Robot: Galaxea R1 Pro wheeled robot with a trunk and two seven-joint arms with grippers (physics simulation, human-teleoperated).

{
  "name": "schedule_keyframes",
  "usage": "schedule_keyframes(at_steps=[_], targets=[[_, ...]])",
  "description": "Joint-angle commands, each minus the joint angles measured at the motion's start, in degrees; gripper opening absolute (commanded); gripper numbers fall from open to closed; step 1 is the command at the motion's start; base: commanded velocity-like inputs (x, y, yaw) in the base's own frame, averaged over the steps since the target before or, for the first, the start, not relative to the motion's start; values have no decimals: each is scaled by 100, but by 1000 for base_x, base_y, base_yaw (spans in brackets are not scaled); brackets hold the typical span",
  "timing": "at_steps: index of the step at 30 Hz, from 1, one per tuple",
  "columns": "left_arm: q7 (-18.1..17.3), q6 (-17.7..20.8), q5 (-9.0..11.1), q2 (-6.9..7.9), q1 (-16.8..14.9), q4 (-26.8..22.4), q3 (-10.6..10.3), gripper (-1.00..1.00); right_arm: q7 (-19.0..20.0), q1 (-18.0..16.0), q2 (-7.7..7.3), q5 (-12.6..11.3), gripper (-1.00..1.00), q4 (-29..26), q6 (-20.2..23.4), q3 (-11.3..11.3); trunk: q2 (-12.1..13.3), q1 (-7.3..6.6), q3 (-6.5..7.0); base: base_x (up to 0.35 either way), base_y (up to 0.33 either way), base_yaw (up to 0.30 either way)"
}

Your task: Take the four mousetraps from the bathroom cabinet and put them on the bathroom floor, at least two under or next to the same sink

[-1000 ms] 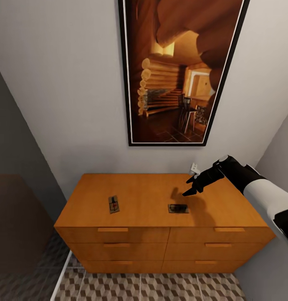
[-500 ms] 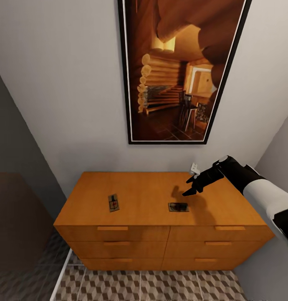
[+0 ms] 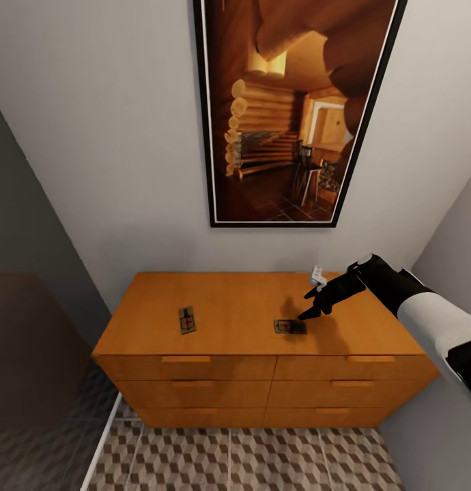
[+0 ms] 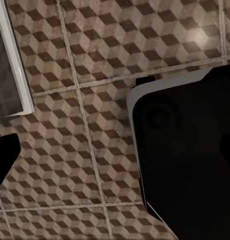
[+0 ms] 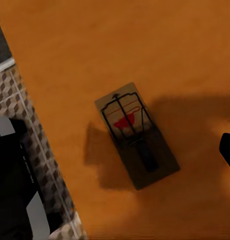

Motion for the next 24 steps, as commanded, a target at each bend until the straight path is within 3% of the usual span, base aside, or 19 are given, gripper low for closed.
schedule_keyframes(at_steps=[1, 8, 24], targets=[[21, -41, 22, -5, -12, 28, -48, 100, 20, -3, -5, 8, 100, -13, 60, 6, -13, 0, -20, -257, 0, 0], [21, -40, 22, -5, -4, 28, -48, 100, 20, -3, 0, 9, 100, 31, 56, 8, -13, 0, -75, -152, 0, 0], [21, -39, 22, -8, 4, 28, -48, 100, 25, -3, -8, 102, 100, 15, 44, 2, -13, 0, -202, -13, 0, 0]])
